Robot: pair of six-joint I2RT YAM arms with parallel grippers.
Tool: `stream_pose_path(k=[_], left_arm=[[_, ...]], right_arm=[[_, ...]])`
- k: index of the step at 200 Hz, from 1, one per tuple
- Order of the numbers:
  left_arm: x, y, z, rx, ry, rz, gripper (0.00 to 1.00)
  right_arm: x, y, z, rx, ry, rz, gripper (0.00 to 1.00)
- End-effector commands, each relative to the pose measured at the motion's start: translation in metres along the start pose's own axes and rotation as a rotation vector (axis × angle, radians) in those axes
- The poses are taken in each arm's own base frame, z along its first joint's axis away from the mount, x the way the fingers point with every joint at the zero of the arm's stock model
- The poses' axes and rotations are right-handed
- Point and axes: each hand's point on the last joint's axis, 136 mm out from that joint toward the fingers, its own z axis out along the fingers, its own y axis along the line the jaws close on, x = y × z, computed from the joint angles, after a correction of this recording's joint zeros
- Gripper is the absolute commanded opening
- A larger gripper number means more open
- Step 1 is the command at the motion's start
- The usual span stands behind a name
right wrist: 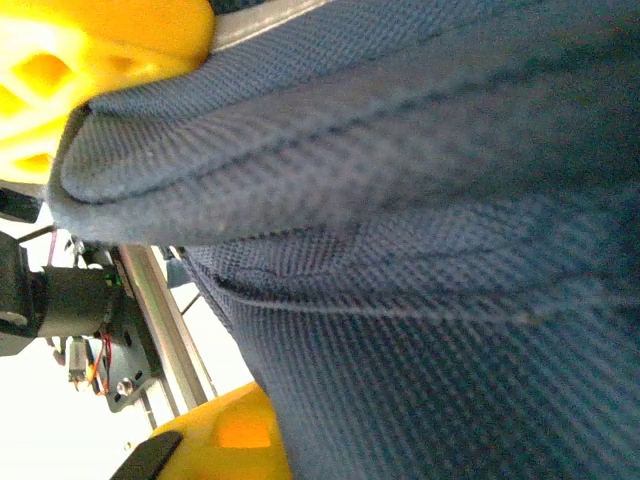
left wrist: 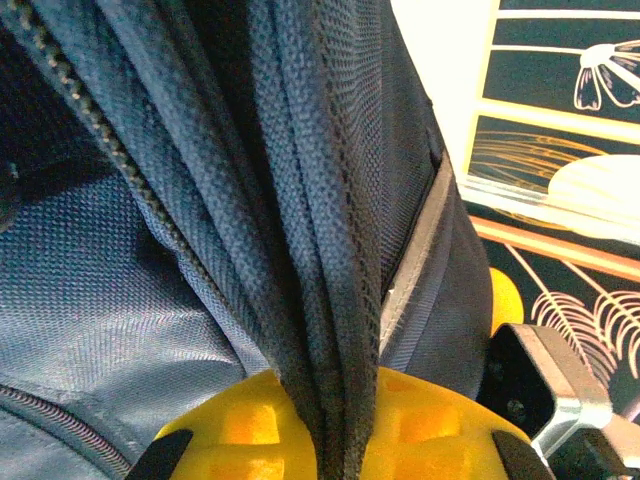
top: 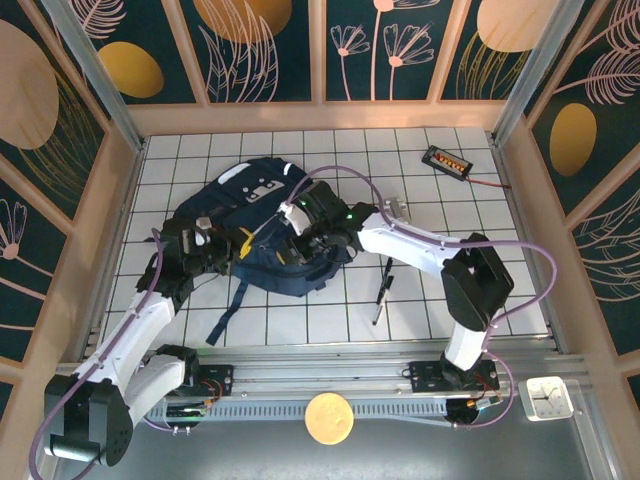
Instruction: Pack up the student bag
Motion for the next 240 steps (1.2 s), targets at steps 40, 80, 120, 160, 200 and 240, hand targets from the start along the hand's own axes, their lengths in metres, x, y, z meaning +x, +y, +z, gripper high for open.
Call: stream_pose_path(k=[40, 80, 120, 160, 200, 240], left_arm=[[-0.023, 0.007, -0.018, -0.030, -0.064, 0.162, 0.00], [-0.037, 0.046, -0.007, -0.133, -0.052, 0.206, 0.00], [-0.058, 0.050, -0.008, -0.239, -0.069, 0.298, 0.00], [-0.081, 0.048, -0.017, -0.311, -0.100, 0.352, 0.00], [-0.088, 0.048, -0.021, -0.369, -0.101, 0.396, 0.00], [-0.099, 0.068, -0.036, -0.467, -0.114, 0.423, 0.00]], right_arm=[[0.018, -0.024, -0.039, 0.022, -0.072, 0.103, 0.01], [0.027, -0.011, -0.028, -0.064, -0.059, 0.122, 0.00], [0.040, -0.021, -0.023, -0.006, -0.013, 0.107, 0.00], [0.070, -0.074, -0.031, 0.310, 0.130, 0.037, 0.00], [0.060, -0.119, -0.055, 0.540, 0.098, 0.053, 0.00], [0.055, -0.143, -0.068, 0.570, 0.084, 0.126, 0.00]])
